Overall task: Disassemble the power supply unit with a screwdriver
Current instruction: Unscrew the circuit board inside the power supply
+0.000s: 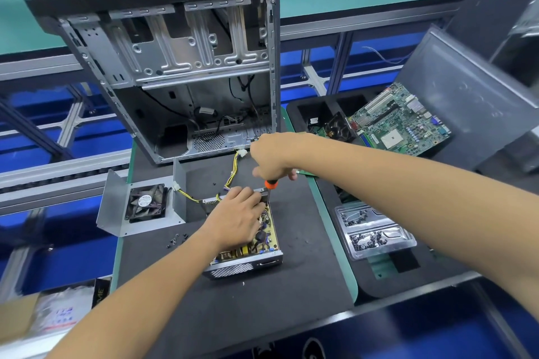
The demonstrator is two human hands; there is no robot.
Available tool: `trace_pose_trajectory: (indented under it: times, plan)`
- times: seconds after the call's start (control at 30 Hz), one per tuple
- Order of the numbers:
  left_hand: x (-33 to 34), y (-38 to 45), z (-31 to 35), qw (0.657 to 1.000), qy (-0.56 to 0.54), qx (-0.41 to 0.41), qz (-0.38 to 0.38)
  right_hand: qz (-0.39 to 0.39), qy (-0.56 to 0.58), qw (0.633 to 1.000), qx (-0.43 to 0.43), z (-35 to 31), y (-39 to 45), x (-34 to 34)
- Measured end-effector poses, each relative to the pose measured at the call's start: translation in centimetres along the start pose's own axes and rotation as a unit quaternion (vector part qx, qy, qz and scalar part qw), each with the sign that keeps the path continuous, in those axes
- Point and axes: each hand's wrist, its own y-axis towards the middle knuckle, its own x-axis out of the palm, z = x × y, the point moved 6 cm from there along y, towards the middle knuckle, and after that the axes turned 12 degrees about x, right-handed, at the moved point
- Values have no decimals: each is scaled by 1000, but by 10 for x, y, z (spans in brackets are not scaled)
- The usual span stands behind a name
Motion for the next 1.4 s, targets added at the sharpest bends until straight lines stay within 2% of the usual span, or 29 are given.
trace_pose_trajectory:
  times: [0.23,0.67,0.73,0.87,1.0,1.2,1.4]
  plan:
    - [3,-1,-1,1000,-7,-20,14,38,-54,998,-18,6,-5,-2]
    - [-1,-1,1,1000,10,-6,29,44,-16,999,-12,15,-6,1]
    - [-4,2,2,999,29,14,4,45,-19,999,-12,14,-6,3]
    - [-4,14,13,990,61,41,-122,47,-15,999,-12,17,-7,3]
    - [-6,38,18,981,16,4,-195,41,-21,999,-15,15,-8,3]
    - [-1,41,21,971,13,-22,-238,48,-17,999,-6,18,-10,3]
    - [7,47,25,970,28,-37,-239,38,-12,999,-5,24,-9,6]
